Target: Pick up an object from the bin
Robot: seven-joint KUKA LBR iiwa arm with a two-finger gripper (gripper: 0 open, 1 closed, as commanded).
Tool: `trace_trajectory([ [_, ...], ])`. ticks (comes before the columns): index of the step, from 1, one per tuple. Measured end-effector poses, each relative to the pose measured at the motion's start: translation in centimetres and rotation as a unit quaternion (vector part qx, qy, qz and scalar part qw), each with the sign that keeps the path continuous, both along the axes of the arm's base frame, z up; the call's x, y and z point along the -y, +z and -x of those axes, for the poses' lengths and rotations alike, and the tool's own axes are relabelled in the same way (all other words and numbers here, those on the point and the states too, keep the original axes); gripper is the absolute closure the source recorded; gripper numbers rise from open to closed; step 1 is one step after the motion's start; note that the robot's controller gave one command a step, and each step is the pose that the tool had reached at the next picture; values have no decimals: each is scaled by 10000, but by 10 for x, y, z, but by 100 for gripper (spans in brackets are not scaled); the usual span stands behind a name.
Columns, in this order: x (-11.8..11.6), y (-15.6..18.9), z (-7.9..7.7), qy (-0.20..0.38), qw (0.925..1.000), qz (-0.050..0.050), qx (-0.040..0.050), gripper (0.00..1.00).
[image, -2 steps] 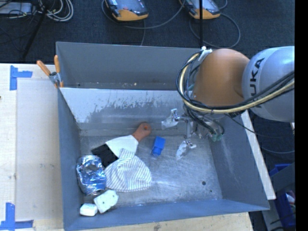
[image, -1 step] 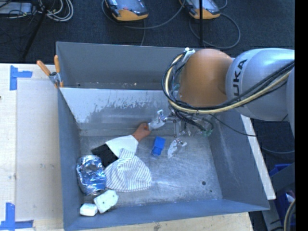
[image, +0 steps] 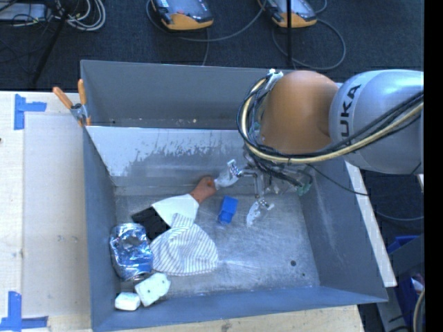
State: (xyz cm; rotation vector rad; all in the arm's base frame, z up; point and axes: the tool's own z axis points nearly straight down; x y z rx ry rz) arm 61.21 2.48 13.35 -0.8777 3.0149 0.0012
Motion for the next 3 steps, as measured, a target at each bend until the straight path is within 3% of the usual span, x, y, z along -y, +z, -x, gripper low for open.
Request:
trace_trajectory([
  [1, -1, -57, -13, 1356, 9908, 8, -37, 0],
  [2, 4, -53, -13, 1325, 9912, 47, -50, 100],
  [3, 4, -53, -13, 1317, 9913, 41, -40, 100],
])
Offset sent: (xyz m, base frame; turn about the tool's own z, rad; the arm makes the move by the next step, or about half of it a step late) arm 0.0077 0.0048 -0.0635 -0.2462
